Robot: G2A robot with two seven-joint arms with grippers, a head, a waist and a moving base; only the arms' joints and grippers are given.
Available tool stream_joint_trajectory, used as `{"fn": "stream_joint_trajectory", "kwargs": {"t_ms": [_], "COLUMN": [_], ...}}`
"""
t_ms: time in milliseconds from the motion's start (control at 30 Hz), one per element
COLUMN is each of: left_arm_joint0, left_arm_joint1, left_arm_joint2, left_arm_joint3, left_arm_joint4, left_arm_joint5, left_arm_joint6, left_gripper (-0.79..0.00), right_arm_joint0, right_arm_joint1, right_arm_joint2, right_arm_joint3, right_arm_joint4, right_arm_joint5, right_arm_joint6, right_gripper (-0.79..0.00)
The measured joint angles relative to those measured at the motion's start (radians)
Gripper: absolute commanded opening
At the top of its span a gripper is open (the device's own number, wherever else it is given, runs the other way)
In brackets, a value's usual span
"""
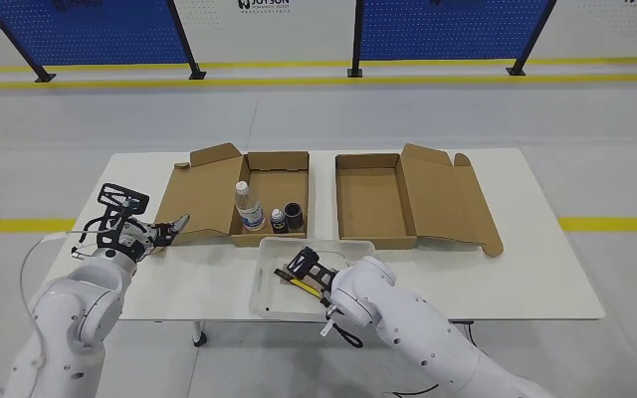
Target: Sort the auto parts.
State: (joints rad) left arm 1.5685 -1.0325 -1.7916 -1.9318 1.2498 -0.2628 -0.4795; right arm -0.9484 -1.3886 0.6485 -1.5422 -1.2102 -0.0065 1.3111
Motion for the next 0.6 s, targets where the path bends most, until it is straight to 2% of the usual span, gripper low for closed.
{"fn": "stream_joint_trajectory", "kwargs": {"t_ms": [600], "left_arm_joint0": [0.0], "left_arm_joint1": [0.0], "left_arm_joint2": [0.0], "left_arm_joint3": [0.0], "left_arm_joint4": [0.0], "left_arm_joint5": [0.0], "left_arm_joint6": [0.0], "left_gripper": [0.0], "right_arm_joint0": [0.004], "right_arm_joint1": [-0.019], "right_arm_joint2": [0.0], "right_arm_joint3": [0.074], "right_arm_joint4": [0.026], "right_arm_joint5": [-0.049], "right_arm_joint6": [0.01], "right_gripper": [-0.406]}}
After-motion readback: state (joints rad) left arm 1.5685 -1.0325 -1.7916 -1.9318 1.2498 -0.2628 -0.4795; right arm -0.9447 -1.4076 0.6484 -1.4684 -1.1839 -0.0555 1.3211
